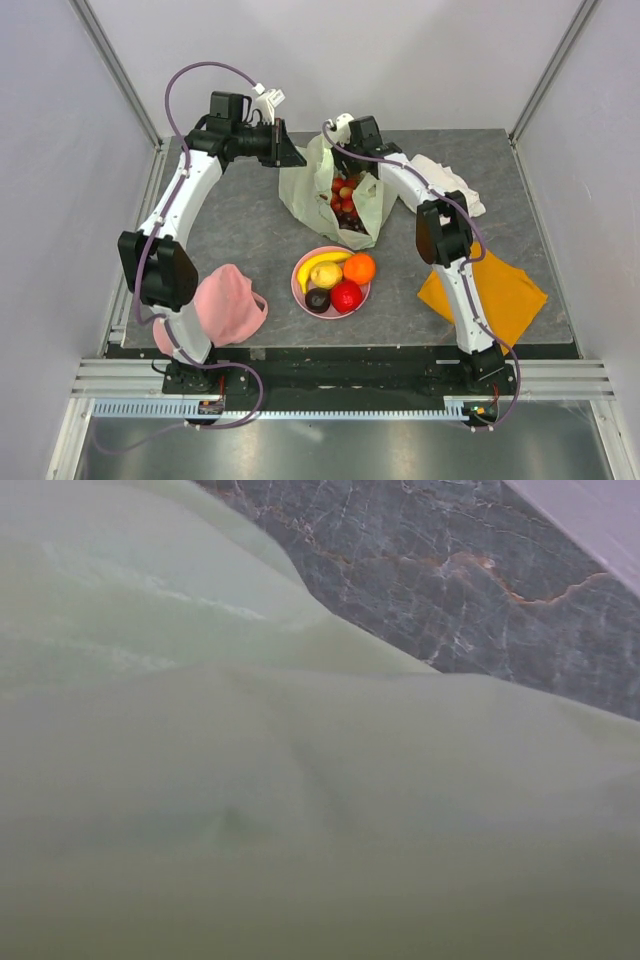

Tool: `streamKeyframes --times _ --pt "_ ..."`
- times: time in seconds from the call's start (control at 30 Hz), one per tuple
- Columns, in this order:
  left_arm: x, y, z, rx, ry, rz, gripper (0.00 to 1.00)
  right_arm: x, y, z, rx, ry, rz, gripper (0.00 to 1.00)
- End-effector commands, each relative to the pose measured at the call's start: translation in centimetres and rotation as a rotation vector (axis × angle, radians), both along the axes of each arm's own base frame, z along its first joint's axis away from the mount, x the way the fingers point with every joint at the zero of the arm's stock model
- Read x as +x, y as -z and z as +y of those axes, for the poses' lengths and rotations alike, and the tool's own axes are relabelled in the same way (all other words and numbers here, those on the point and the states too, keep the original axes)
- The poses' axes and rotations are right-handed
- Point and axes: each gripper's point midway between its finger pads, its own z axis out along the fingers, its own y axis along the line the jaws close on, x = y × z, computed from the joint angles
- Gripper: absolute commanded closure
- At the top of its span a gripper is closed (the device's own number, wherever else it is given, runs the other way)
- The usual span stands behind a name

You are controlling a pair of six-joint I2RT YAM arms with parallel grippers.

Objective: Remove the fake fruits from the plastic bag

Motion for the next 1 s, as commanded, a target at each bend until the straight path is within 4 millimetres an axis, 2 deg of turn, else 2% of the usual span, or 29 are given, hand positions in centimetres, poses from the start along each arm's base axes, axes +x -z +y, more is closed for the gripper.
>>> streamKeyframes --times 0.0,0.2,0.37,0.47,0.5,0.53,0.63,0.67,0.73,0.77,0.83,0.87,0.97 --pt "0.3 -0.5 0.0 0.009 0.022 -0.046 0.82 0.8 0.0 0.4 0.048 0.039 0.002 0.21" --pt "0.6 -0.2 0.2 0.025 0.015 -0.048 0.82 -0.4 3.2 -0.9 -0.005 0.079 0.09 0.19" --pt "0.6 0.0 0.4 0.03 0.011 -0.043 0.82 -1.6 3.2 -1.4 0.009 0.093 0.13 0.16" --pt "0.6 0.0 0.3 0.03 0.009 -0.045 0.82 -2.1 3.5 -1.5 0.012 0.094 0.146 0.25" --pt "0.7 -0.2 0.3 0.03 0.009 -0.048 0.82 -2.0 3.0 -1.4 0.016 0.091 0.138 0.32" --pt "0.7 -0.2 0.3 0.031 0.008 -0.049 0.82 -1.9 2.6 -1.2 0.019 0.081 0.131 0.34" --pt "0.8 -0.3 0.4 0.032 0.005 -0.055 0.82 -1.8 -0.7 -0.8 0.051 0.059 0.085 0.41" --pt "0.8 -0.4 0.4 0.031 0.004 -0.055 0.82 -1.9 -3.1 -0.5 0.085 0.037 0.059 0.42" --pt "1.0 -0.5 0.4 0.027 -0.002 -0.056 0.82 -2.4 -5.4 -0.3 0.114 0.02 0.038 0.43" --pt "1.2 -0.6 0.5 0.025 -0.007 -0.06 0.82 -3.1 -7.6 -0.1 0.141 -0.003 0.021 0.44" --pt "1.6 -0.7 0.7 0.013 -0.021 -0.051 0.82 -4.0 -9.5 -0.1 0.164 -0.025 0.011 0.44" --pt "2.0 -0.9 0.9 0.006 -0.027 -0.056 0.82 -5.0 -11.1 -0.4 0.175 -0.037 0.0 0.44" --pt "2.7 -1.1 1.0 -0.007 -0.043 -0.051 0.82 -7.5 -13.3 -0.4 0.237 -0.109 0.016 0.44"
